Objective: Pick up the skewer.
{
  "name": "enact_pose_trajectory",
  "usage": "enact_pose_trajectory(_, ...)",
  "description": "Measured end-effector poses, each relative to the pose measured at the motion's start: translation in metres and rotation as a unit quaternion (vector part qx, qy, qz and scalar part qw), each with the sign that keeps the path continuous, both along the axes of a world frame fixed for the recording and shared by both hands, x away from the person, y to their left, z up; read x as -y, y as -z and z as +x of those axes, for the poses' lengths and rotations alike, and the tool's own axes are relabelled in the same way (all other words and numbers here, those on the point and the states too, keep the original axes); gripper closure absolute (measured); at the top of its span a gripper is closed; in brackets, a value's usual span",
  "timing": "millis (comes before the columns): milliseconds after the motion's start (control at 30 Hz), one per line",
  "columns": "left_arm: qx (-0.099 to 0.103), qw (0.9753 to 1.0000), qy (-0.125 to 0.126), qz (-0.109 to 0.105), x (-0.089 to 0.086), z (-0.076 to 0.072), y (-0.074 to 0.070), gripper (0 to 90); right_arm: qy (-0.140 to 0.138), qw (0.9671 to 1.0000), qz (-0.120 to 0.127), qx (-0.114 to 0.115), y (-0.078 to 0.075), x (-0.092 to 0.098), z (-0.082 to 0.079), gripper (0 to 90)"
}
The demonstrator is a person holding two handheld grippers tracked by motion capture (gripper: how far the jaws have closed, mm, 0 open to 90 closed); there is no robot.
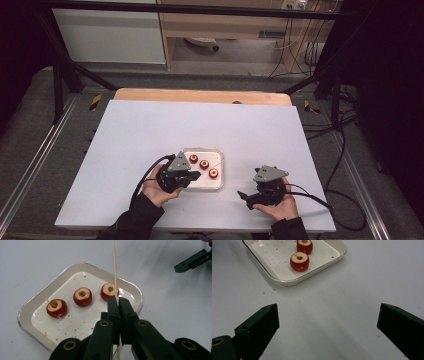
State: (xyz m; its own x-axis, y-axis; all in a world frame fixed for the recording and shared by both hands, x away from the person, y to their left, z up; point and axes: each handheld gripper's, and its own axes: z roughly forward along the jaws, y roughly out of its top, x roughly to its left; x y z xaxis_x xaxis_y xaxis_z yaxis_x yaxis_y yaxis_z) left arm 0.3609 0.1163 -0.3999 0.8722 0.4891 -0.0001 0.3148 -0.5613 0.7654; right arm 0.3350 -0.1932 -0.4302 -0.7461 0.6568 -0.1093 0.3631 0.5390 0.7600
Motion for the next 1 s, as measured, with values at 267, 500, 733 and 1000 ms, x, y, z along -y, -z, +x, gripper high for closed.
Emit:
enact_pose_trajectory(267,0.005,0.9992,0.029,0.028,0.014,-0.001,-0.004,88.4,-0.028,0.9978,-0.053,0.028,-0.005,-0.014,-0.002,7.9)
enact_pose_trajectory(500,-0.003,0.9980,0.048,0.040,0.028,-0.001,-0.002,88.4,-0.062,0.9905,-0.097,0.075,-0.011,-0.025,-0.005,14.5)
enact_pose_trajectory(733,-0.009,0.9964,0.064,0.055,0.042,-0.001,0.000,88.4,-0.102,0.9789,-0.138,0.111,-0.010,-0.033,-0.005,21.2)
enact_pose_trajectory(1000,-0.011,0.9940,0.085,0.068,0.059,-0.003,0.000,88.4,-0.174,0.9559,-0.173,0.162,-0.009,-0.037,-0.008,34.0)
